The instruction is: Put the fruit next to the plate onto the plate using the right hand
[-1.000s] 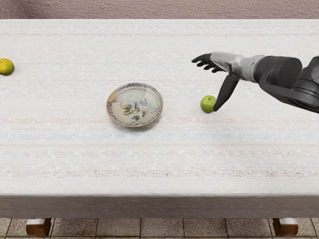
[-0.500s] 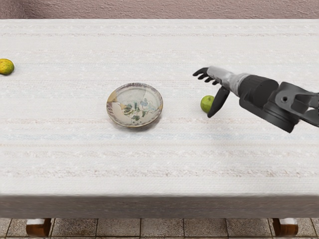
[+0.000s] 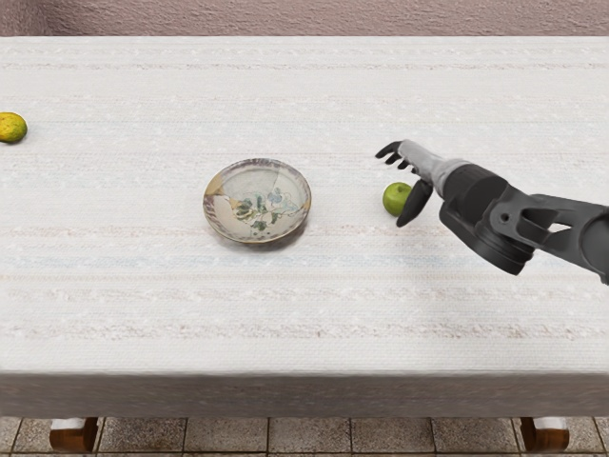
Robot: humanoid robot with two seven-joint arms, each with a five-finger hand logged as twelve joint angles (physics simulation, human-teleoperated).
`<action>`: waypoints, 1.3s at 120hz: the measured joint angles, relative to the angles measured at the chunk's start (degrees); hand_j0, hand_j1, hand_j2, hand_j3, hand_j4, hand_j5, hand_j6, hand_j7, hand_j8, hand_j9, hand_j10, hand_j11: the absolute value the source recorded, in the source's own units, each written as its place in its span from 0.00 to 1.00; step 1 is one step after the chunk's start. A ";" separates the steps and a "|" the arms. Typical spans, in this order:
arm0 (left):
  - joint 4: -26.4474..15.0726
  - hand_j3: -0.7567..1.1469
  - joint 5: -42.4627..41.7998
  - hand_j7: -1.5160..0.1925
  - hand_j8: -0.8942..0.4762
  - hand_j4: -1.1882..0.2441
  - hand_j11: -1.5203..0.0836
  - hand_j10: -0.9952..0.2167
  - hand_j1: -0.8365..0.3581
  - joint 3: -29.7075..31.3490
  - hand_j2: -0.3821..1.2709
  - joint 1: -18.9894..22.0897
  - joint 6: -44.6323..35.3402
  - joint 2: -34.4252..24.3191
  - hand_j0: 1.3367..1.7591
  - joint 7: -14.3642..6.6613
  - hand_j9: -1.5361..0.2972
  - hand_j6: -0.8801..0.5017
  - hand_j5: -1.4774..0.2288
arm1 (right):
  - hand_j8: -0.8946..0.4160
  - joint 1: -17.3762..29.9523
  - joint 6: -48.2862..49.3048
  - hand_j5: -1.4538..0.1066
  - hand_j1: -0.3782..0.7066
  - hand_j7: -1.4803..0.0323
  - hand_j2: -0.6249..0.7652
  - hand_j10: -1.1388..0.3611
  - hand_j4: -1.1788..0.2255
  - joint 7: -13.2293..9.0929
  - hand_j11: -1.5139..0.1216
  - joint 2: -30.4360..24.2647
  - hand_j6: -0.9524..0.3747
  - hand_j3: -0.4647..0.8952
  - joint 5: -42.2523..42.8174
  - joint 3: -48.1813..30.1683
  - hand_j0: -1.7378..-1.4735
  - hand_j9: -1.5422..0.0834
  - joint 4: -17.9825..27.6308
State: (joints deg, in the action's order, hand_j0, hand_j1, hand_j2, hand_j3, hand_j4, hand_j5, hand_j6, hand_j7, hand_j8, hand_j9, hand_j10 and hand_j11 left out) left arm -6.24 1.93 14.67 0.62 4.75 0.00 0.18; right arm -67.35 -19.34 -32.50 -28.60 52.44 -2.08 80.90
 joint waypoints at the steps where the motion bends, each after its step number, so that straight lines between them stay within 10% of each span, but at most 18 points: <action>1: 0.00 0.40 0.00 0.70 0.47 0.66 0.75 0.62 0.75 0.00 0.26 0.00 0.00 0.00 0.76 0.00 0.66 0.46 0.68 | 0.49 0.02 -0.02 0.72 0.31 0.76 0.41 0.59 0.66 0.01 0.72 0.12 0.52 0.34 0.00 0.01 0.30 0.75 -0.22; 156: 0.00 0.40 0.00 0.70 0.47 0.66 0.75 0.62 0.75 0.00 0.26 0.00 0.00 0.00 0.76 0.00 0.66 0.46 0.68 | 0.43 0.15 2.86 0.66 0.39 0.70 0.40 0.54 0.61 0.00 0.67 7.13 0.47 0.34 -5.94 0.07 0.30 0.69 -12.23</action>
State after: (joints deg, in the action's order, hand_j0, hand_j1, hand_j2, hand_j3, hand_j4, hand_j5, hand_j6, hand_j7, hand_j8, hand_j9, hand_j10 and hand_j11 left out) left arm -6.24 1.93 14.67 0.62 4.75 0.00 0.18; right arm -67.20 -16.47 -32.49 -21.47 46.49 -2.01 68.66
